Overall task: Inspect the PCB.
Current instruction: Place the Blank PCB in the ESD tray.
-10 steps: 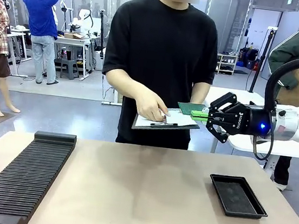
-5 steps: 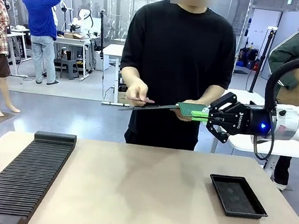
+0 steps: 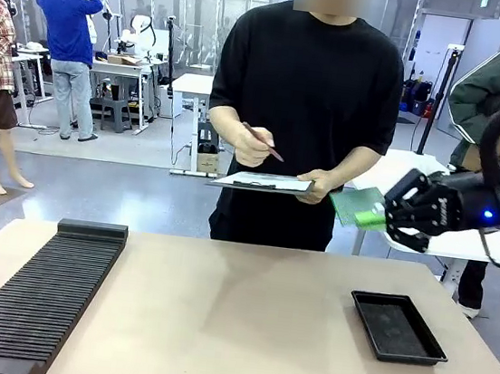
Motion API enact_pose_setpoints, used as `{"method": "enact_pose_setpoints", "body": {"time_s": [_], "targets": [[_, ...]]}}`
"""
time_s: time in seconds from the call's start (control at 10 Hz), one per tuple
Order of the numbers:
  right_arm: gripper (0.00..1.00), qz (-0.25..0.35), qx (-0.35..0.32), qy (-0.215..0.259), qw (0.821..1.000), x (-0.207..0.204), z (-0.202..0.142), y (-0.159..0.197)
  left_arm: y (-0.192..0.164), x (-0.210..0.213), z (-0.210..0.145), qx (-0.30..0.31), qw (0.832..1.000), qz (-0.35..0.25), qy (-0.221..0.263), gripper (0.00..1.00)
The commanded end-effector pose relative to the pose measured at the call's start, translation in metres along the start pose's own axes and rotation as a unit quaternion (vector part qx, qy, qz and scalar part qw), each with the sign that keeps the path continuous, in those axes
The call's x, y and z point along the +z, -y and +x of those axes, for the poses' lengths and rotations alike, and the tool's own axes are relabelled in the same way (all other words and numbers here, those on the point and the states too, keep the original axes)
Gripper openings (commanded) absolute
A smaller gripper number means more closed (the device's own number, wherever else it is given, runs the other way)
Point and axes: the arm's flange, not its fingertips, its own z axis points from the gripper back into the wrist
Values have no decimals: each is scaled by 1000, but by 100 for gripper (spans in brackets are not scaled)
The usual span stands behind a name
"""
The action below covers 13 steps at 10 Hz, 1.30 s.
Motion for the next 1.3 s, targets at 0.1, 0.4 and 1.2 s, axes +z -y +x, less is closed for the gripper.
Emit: {"method": "enact_pose_setpoints", "body": {"time_s": [0.1,0.4,1.2], "targets": [[3,-165,7,14,986,17,15,35,1,3,2,0,1000,6,-6,100],[3,-249,17,51,967,32,40,74,1,3,2,0,1000,6,-6,100],[3,-342,5,35,939,-13,100,151,1,3,2,0,1000,6,-6,100]]}}
